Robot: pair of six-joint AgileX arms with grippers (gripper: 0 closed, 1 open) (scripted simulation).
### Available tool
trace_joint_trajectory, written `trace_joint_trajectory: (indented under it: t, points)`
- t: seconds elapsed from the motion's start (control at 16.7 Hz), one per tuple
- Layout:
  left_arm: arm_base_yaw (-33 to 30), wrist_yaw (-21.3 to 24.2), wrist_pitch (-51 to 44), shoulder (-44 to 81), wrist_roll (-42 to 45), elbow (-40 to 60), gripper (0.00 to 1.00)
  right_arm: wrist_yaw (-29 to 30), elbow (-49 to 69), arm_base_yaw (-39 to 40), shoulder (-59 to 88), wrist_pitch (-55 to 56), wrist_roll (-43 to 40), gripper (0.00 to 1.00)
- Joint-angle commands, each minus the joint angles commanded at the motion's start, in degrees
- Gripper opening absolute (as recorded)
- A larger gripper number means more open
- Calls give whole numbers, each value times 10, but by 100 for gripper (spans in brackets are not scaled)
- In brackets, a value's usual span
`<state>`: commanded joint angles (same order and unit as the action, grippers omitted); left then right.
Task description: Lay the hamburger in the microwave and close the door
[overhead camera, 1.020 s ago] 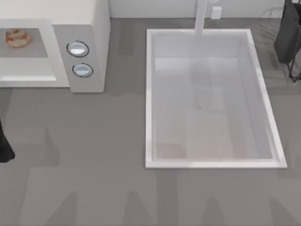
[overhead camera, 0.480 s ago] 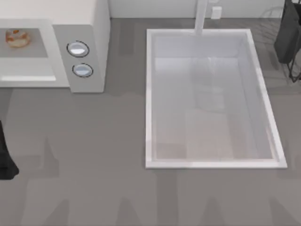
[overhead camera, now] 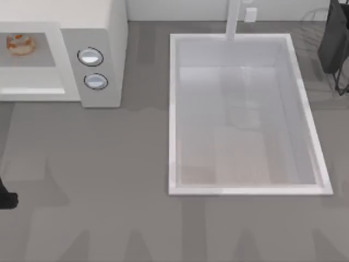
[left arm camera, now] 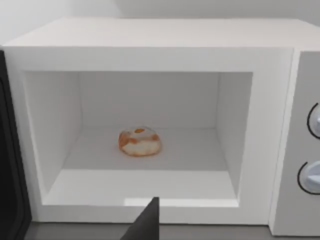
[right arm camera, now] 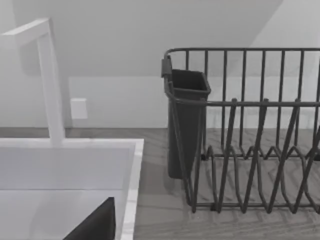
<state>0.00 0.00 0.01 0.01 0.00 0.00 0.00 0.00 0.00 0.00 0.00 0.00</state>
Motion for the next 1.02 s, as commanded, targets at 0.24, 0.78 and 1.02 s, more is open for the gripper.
trace_joint_trajectory:
  t: [0.24, 0.78, 1.02]
  points:
    - [0, 0, 0, 0, 0, 0, 25, 0, 0, 0, 0, 0, 0, 100]
    - [0, 0, 0, 0, 0, 0, 0, 0, 0, 0, 0, 0, 0, 100]
    - [2, 2, 0, 0, 0, 0, 0, 0, 0, 0, 0, 0, 0, 100]
